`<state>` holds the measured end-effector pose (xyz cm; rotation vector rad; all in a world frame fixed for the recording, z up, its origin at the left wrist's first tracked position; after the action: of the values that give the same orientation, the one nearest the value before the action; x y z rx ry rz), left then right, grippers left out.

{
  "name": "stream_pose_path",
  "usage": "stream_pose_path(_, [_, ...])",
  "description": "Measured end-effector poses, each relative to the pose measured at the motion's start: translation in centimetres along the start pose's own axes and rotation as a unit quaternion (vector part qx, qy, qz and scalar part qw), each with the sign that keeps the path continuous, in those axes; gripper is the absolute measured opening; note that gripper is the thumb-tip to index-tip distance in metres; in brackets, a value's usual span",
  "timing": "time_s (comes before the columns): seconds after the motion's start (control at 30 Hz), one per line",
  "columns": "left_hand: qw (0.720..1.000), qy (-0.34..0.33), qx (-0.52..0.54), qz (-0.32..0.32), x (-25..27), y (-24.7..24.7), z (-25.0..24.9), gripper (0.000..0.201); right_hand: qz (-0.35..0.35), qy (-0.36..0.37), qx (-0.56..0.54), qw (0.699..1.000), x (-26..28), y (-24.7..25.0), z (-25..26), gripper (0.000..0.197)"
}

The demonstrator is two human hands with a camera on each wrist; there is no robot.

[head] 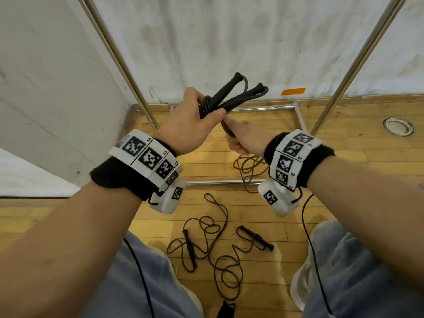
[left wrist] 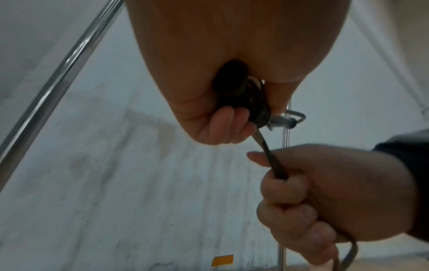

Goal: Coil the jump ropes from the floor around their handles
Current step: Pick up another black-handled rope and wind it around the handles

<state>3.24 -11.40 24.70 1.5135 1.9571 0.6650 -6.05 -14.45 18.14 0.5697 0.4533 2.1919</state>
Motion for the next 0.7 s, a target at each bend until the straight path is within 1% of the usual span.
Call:
stream_pose_path(0.07, [1.0, 0.008, 0.009, -0.015, -0.2, 0.2, 0.2, 0.033, -0.043, 0.014, 0.033, 0.998, -0.1, 0.1, 0.4, 0.043])
stream_pose_path(0.1, [0.999, 0.007, 0.018, -0.027, -0.4, 0.5, 0.2, 0.03, -0.082, 0.031, 0.059, 0.994, 0.0, 0.6, 1.0, 0.04])
stream_pose_path(0.17, [0.998, 0.004, 0.038, -0.058, -0.7, 1.1, -0.1, 0.025, -0.183, 0.094, 0.058, 0.977, 0.7, 2.0, 2.8, 0.035])
stream_pose_path(0.2, [0.996, 0.002, 0.047, -0.076, -0.9, 1.5, -0.1, 0.023, -0.212, 0.125, 0.04, 0.968, 1.2, 2.4, 3.7, 0.03])
stream_pose_path(0.27, [0.993, -0.001, 0.053, -0.105, -1.2, 2.1, -0.3, 0.02, -0.212, 0.16, 0.031, 0.964, 1.9, 1.9, 4.5, 0.02])
stream_pose_path(0.3, [0.993, -0.004, 0.049, -0.111, -1.2, 2.2, -0.4, 0.02, -0.201, 0.163, 0.035, 0.965, 2.0, 1.5, 4.5, 0.015])
stream_pose_path(0.37, [0.994, -0.017, 0.031, -0.102, -1.1, 1.7, -0.9, 0.019, -0.182, 0.147, 0.057, 0.971, 1.9, 1.3, 3.9, 0.011])
stream_pose_path(0.43, [0.996, -0.025, 0.017, -0.083, -0.9, 0.9, -1.3, 0.017, -0.18, 0.121, 0.095, 0.972, 1.6, 1.7, 3.1, 0.014])
stream_pose_path(0.5, [0.997, -0.031, 0.008, -0.075, -0.9, 0.2, -1.6, 0.017, -0.175, 0.086, 0.098, 0.976, 1.2, 1.8, 2.1, 0.02])
stream_pose_path(0.57, [0.997, -0.032, 0.006, -0.074, -1.0, 0.0, -1.9, 0.019, -0.165, 0.054, 0.054, 0.983, 0.6, 1.6, 1.2, 0.023])
stream_pose_path(0.63, [0.997, -0.025, 0.01, -0.078, -1.2, 0.1, -2.0, 0.022, -0.159, 0.028, -0.045, 0.986, 0.0, 1.3, 0.8, 0.023])
stream_pose_path(0.7, [0.995, -0.021, 0.022, -0.099, -1.4, 0.9, -2.3, 0.023, -0.151, 0.018, -0.145, 0.978, -0.5, 1.5, 1.0, 0.024])
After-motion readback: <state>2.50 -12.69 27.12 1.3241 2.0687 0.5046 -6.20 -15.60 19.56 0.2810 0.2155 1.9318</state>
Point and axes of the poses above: each hand's wrist, its own x-axis away from the middle knuckle, its own y-axis out of the back of the hand, z = x × y, the point moved 10 cm from there along -x, towards the middle knuckle, and after that the axes turned 6 degrees about -z, right-handed, at the moved point
